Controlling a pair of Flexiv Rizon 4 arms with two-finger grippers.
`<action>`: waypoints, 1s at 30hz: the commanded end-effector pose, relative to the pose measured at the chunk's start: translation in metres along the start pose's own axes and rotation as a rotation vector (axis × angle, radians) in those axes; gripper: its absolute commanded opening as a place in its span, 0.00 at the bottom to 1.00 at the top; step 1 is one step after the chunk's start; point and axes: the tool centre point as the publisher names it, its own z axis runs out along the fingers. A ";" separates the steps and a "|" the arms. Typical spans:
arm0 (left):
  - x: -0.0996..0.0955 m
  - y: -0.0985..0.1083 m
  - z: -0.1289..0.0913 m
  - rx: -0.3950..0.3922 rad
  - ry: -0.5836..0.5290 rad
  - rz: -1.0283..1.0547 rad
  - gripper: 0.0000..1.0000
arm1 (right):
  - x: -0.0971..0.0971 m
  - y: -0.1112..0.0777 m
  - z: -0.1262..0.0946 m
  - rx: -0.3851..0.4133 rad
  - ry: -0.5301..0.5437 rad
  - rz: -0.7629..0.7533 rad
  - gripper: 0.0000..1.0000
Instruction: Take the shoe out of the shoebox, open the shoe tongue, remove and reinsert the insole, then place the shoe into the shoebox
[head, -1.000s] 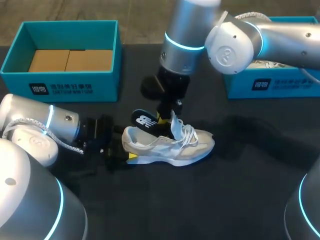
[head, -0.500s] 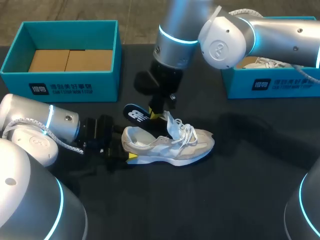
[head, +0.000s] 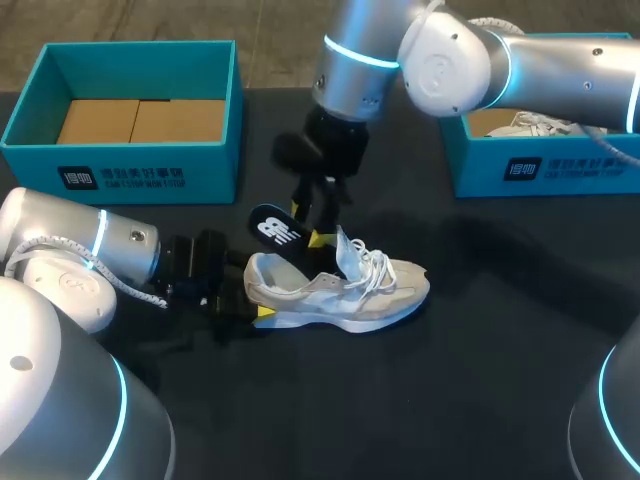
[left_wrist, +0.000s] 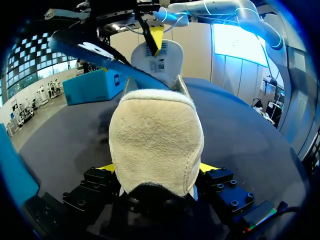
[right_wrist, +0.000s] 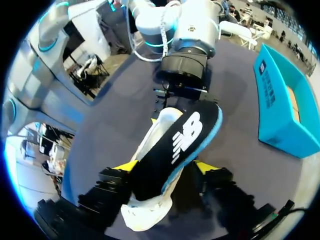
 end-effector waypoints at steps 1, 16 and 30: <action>-0.001 0.001 0.001 -0.003 0.001 0.000 0.00 | -0.005 -0.002 0.001 -0.004 0.011 -0.001 1.00; -0.001 0.001 0.001 -0.003 0.001 0.000 0.00 | -0.006 0.000 -0.001 -0.014 0.033 0.065 1.00; -0.001 0.001 0.001 -0.003 0.001 0.000 0.00 | 0.009 0.004 -0.002 -0.248 0.077 0.381 1.00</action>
